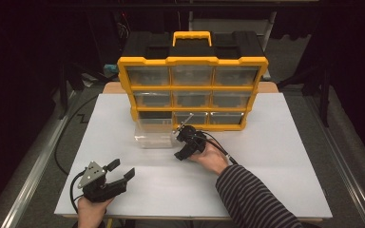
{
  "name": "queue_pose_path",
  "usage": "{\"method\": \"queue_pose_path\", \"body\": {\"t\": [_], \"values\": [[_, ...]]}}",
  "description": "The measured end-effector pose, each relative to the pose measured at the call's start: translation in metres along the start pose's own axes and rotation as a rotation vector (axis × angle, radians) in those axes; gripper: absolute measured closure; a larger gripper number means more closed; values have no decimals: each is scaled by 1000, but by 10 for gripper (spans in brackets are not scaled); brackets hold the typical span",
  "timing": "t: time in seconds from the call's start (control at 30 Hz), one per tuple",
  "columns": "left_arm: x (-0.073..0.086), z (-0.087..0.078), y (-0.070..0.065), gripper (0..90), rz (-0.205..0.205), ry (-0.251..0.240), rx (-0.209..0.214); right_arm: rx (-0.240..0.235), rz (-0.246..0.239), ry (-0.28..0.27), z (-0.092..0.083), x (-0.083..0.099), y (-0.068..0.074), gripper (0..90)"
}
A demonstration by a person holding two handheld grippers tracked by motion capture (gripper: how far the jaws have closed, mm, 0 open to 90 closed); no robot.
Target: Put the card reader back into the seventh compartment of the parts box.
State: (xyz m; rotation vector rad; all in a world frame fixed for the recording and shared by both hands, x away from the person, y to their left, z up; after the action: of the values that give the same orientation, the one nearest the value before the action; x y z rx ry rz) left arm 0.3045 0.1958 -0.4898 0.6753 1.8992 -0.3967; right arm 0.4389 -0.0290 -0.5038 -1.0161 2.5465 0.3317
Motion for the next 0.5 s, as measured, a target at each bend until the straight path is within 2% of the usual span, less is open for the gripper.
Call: {"method": "queue_pose_path", "body": {"t": [0.5], "values": [[0,1,0,313,0,3,-2,-31,11,-86,-35,1,-4,308]]}}
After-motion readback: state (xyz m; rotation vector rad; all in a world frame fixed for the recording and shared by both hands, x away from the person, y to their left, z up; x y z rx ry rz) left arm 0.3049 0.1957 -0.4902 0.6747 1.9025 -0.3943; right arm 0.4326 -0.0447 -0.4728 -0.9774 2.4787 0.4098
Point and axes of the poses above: each handheld gripper's, and its own axes: z roughly forward along the jaws, x roughly out of its underside, y roughly to its left, the point moved 7 cm from there along z, roughly forward along the jaws, and after that the axes turned 12 degrees about z, right-handed, at the moved point
